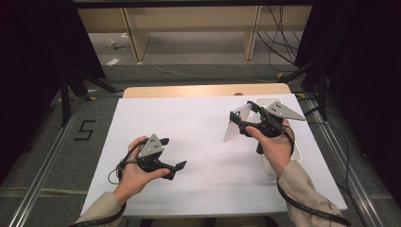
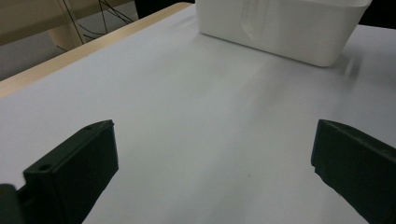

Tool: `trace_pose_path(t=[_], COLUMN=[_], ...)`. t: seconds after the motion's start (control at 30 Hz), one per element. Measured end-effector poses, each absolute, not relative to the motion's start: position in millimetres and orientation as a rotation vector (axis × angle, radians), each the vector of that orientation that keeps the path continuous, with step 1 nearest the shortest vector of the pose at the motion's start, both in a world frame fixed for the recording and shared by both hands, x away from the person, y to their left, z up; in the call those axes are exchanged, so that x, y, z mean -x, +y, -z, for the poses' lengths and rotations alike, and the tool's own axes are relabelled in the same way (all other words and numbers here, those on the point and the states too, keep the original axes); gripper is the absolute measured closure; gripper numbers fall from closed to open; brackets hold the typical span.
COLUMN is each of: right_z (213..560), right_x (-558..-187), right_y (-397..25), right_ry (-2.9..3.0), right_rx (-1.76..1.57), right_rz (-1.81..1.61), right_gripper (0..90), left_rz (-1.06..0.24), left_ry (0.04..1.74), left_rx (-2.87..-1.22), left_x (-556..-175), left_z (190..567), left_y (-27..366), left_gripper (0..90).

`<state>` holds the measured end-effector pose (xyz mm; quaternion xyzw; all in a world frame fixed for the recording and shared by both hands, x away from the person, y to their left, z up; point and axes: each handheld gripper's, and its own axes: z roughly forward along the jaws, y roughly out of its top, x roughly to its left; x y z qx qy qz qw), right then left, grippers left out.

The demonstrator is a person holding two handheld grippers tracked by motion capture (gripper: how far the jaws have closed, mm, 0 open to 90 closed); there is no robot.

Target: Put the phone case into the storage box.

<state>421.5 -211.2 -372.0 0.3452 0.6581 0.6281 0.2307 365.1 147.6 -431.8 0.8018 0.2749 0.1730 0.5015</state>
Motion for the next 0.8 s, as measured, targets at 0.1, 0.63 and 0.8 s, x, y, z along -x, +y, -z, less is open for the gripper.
trace_pose_path(t=[0.1, 0.63, 0.8], right_z=[371.4, 367.4, 366.1], right_x=[-421.9, -424.4, -424.9], right_y=[-213.3, -224.2, -226.5], right_ry=[1.802, 1.761, 1.751], right_rx=[-0.956, -0.967, -0.969], right_rz=[-1.725, -1.713, -1.712], right_gripper=[18.1, 18.1, 18.2], left_rz=[-0.422, -0.426, -0.429], left_ry=[0.668, 0.671, 0.674], left_rx=[-1.937, -1.938, -1.937], left_x=[-365.0, -365.8, -365.9], left_z=[432.0, 432.6, 432.6], left_y=[148.2, 149.1, 149.4], left_gripper=[0.1, 0.7, 1.0])
